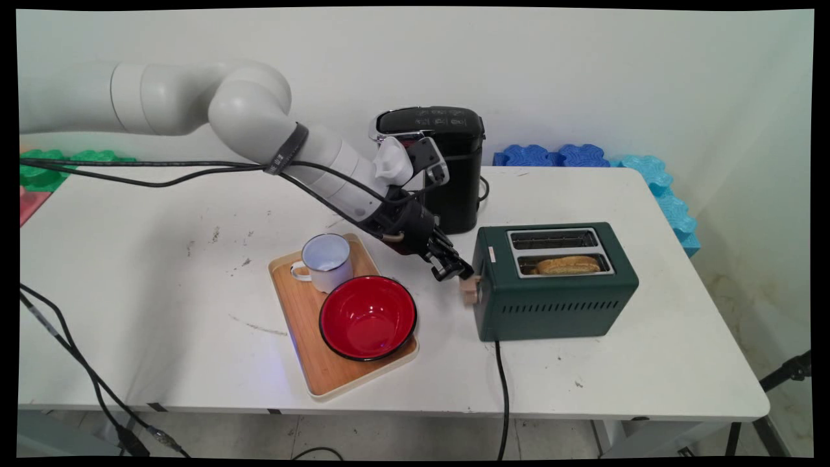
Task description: Press the toaster switch
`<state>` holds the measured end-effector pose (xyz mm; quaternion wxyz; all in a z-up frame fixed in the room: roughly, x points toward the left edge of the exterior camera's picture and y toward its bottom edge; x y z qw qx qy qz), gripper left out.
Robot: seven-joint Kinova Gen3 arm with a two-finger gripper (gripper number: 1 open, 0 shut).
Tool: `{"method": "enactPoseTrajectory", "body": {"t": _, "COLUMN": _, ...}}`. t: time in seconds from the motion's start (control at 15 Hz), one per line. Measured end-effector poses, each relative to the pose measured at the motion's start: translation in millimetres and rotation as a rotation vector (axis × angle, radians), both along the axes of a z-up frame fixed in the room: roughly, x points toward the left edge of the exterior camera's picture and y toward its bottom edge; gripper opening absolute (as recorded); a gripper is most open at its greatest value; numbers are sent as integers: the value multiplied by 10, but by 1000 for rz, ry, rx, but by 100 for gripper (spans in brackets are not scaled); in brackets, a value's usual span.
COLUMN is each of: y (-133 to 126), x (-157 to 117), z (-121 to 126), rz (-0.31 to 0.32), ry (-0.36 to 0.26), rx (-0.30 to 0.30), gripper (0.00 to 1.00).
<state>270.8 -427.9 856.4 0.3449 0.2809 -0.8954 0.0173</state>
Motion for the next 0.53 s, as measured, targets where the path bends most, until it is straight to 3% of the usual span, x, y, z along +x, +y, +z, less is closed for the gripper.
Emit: {"method": "enactPoseTrajectory", "body": {"t": 0.53, "y": 37, "x": 5, "z": -57, "rz": -7, "ry": 9, "rx": -10, "gripper": 0}}
